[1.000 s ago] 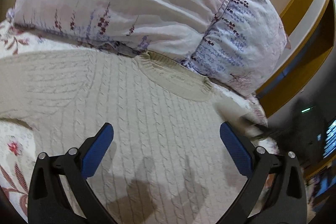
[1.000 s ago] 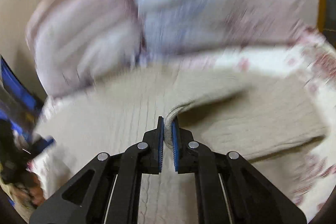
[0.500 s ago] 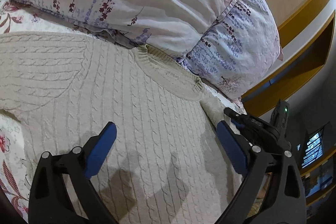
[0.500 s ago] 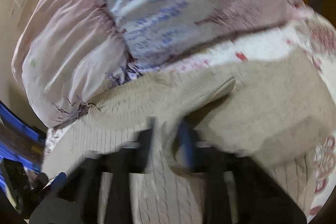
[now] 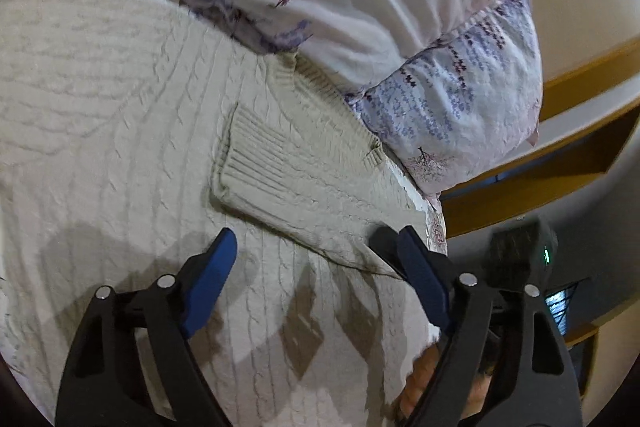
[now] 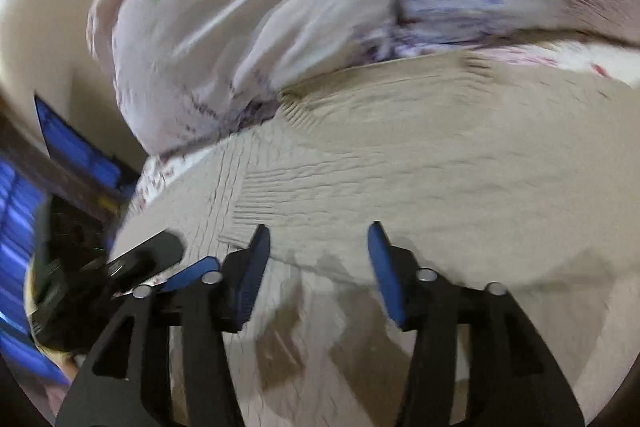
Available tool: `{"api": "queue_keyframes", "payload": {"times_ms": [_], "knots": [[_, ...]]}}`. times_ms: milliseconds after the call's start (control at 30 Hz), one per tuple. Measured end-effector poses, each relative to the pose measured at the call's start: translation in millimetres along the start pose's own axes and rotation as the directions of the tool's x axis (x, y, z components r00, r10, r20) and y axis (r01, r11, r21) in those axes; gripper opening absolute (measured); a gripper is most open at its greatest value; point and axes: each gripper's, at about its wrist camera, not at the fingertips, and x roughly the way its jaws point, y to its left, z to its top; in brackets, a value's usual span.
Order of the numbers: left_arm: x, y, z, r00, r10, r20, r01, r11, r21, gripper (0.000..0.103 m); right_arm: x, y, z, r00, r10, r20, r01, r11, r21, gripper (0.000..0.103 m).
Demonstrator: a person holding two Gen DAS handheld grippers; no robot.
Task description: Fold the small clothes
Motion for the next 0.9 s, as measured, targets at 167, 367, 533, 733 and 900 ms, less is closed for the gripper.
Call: {"api": "queue_keyframes", "payload": {"times_ms": [167,367,533,733,900], "knots": [[17,3,6,0.999,0.028,-0.016,-0.029,0.998,-0.058,0.06,-42,-65,-18,0.998,-0.044,0.036,0.034,0.971,0.235,0.054],[31,12,19,0.997,0.082,0.003,-0.082,0.996,-0.045,0.014,-89,-149,-36,0.973,-0.163,0.163,0.052,0.842,0.537,0.037],[27,11,28,0.987,0.146,0.06,-0.147,0.989,0.01,0.0,-101,-170,-39,0.938,-0.256,0.233,0.057,0.777,0.626,0.037],[14,7,28,0.966,0.226,0.129,-0.237,0.968,0.083,0.0,-110,-160,-45,0.883,-0.361,0.301,0.123,0.795,0.593,0.009],[12,11,24,0.952,0.284,0.111,-0.295,0.951,0.096,0.001,-98,-157,-47,0.872,-0.437,0.218,0.248,0.781,0.573,0.011]]}}
